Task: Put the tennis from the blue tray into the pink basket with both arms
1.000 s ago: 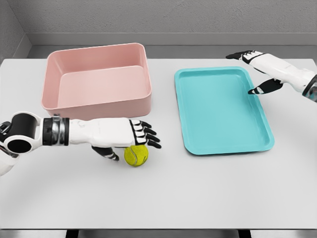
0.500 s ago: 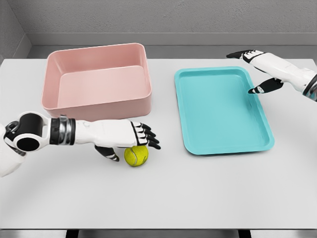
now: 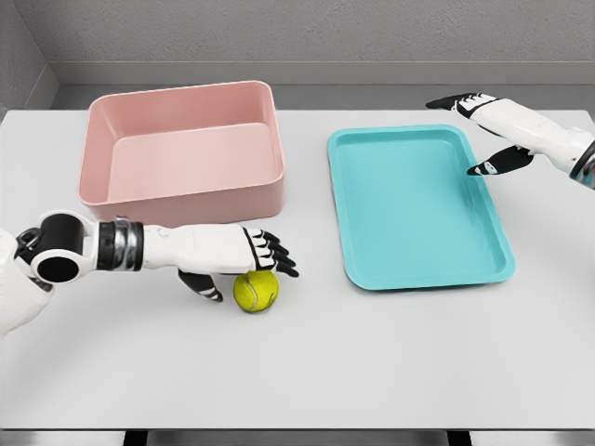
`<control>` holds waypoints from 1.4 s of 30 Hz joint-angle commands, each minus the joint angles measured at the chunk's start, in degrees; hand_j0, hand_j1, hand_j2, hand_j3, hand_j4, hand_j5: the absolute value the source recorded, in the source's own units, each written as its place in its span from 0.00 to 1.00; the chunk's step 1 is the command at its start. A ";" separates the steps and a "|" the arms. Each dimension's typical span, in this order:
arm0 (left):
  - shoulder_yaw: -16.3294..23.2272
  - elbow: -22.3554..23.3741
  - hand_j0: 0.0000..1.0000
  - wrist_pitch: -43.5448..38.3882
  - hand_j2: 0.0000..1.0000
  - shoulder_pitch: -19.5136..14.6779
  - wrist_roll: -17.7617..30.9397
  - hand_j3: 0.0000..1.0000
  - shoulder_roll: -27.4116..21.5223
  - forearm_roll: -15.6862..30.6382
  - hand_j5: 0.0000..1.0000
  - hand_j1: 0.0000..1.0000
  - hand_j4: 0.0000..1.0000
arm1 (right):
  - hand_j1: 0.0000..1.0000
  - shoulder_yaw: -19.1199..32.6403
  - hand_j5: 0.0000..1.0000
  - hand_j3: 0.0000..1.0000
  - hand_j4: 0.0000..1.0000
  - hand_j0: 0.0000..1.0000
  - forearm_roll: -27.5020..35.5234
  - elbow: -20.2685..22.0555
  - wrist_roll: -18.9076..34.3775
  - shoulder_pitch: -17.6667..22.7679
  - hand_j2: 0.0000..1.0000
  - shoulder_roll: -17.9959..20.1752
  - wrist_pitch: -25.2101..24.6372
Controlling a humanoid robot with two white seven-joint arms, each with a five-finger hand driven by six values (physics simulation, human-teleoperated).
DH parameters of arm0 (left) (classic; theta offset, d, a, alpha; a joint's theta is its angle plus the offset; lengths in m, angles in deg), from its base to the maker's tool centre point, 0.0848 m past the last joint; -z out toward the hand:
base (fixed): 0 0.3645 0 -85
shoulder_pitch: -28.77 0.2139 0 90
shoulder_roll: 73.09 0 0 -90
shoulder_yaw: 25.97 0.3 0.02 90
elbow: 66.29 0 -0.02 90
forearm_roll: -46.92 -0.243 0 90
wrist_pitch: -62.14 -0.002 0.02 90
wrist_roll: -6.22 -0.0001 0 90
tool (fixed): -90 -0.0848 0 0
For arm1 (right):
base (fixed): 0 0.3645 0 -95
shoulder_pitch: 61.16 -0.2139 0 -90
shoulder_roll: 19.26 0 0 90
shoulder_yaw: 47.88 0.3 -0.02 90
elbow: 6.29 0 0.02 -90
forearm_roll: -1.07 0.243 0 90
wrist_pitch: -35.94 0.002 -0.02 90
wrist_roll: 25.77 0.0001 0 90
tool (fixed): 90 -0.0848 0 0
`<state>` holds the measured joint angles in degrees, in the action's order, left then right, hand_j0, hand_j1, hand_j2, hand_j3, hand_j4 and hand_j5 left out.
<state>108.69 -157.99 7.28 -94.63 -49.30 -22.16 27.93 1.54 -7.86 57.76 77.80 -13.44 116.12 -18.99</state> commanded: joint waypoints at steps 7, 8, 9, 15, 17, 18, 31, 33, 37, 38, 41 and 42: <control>0.07 0.38 1.00 -0.15 1.00 0.53 -0.29 1.00 0.23 -0.34 1.00 1.00 1.00 | 1.00 0.07 1.00 1.00 1.00 1.00 0.41 -0.07 -0.03 0.00 1.00 0.14 -0.07; 0.07 0.38 1.00 -0.15 1.00 0.53 -0.38 1.00 0.67 -0.96 1.00 1.00 1.00 | 1.00 0.07 1.00 1.00 1.00 1.00 0.41 -0.07 -0.03 0.00 1.00 0.14 -0.07; 0.07 0.38 1.00 -0.15 1.00 0.62 -0.38 1.00 0.67 -1.05 1.00 1.00 1.00 | 1.00 0.07 1.00 1.00 1.00 1.00 0.41 0.02 -0.03 0.00 1.00 0.14 -0.07; 1.04 0.47 1.00 -0.15 1.00 0.62 -0.46 1.00 1.02 -1.66 1.00 1.00 1.00 | 1.00 0.07 1.00 1.00 1.00 1.00 0.41 -0.15 -0.03 0.00 1.00 0.23 -0.07; 1.04 1.09 1.00 -0.15 1.00 0.70 -0.46 1.00 1.02 -1.66 1.00 1.00 1.00 | 1.00 0.07 1.00 1.00 1.00 1.00 0.41 -0.15 -0.03 0.00 1.00 0.23 -0.07; 1.13 1.17 1.00 -0.15 1.00 0.70 -0.55 1.00 1.02 -1.57 1.00 1.00 1.00 | 1.00 0.07 1.00 1.00 1.00 1.00 0.41 -0.07 -0.03 -0.09 1.00 0.23 -0.07; 1.04 1.17 0.54 -0.15 0.54 0.79 -0.46 0.54 0.67 -0.87 0.54 0.54 0.54 | 1.00 0.15 1.00 1.00 1.00 1.00 0.41 -0.15 -0.29 -2.55 1.00 4.28 -0.07; 1.04 1.17 0.49 -0.15 0.49 0.79 -0.46 0.49 0.49 -0.69 0.49 0.49 0.49 | 1.00 0.07 1.00 1.00 1.00 1.00 0.41 -0.15 -0.21 -2.55 1.00 4.28 -0.07; 1.04 1.17 0.45 -0.15 0.45 0.79 -0.46 0.45 0.40 -0.69 0.45 0.45 0.45 | 1.00 0.07 1.00 1.00 1.00 1.00 0.41 -0.15 -0.21 -2.55 1.00 4.28 -0.07; 0.95 1.17 0.41 -0.15 0.41 0.79 -0.46 0.41 0.40 -0.52 0.41 0.41 0.41 | 1.00 0.07 1.00 1.00 1.00 1.00 0.41 -0.15 -0.21 -2.55 1.00 4.28 -0.07; 0.51 1.17 0.40 -0.15 0.40 0.79 -0.46 0.40 0.32 -0.17 0.40 0.40 0.40 | 1.00 -0.11 1.00 1.00 1.00 1.00 0.41 -0.15 -0.21 -2.55 1.00 4.28 -0.07; 0.43 1.09 0.39 -0.15 0.39 0.79 -0.38 0.39 0.23 0.45 0.39 0.39 0.39 | 1.00 -0.11 1.00 1.00 1.00 1.00 0.41 -0.15 -0.21 -2.55 1.00 4.28 -0.07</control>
<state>109.38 -156.83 7.27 -93.84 -49.69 -21.82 27.44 1.41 -7.85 57.59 77.62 -15.99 120.32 -18.99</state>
